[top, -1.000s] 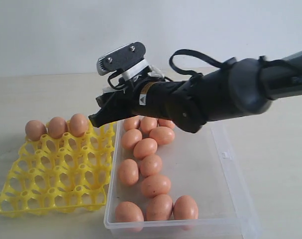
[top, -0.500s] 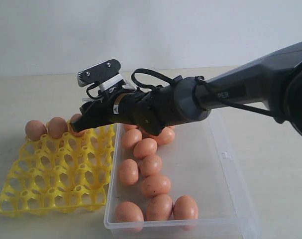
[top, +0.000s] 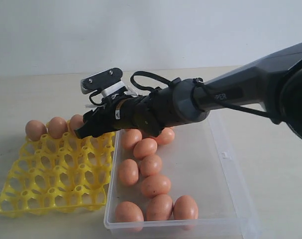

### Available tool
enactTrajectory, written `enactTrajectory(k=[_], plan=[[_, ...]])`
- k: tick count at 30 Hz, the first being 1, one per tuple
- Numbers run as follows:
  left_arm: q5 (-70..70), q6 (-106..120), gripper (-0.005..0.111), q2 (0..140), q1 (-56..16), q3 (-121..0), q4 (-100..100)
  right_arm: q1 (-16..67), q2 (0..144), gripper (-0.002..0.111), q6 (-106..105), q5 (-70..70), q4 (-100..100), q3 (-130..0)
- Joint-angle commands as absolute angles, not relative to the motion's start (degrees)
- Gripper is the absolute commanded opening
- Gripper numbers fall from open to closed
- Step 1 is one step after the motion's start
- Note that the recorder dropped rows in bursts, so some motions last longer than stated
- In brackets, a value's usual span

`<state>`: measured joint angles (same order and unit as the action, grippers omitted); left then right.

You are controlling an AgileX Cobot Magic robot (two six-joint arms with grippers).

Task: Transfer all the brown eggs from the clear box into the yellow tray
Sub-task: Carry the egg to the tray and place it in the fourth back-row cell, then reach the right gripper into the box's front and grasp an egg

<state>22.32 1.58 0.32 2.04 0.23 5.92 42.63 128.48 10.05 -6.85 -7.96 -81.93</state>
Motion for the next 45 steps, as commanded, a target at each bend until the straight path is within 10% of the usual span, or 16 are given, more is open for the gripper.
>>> enactTrajectory(k=[1, 12, 45], plan=[[21.79, 1.38, 0.000, 0.00, 1.61, 0.00, 5.78, 42.65, 120.25, 0.062, 9.00, 3.64, -10.19, -82.28], [21.79, 1.38, 0.000, 0.00, 1.61, 0.00, 5.78, 42.65, 106.24, 0.062, 2.56, 58.69, -10.54, -79.99], [21.79, 1.48, 0.000, 0.00, 1.61, 0.00, 5.78, 43.94, 105.58, 0.062, -18.51, 39.11, 9.48, -64.28]])
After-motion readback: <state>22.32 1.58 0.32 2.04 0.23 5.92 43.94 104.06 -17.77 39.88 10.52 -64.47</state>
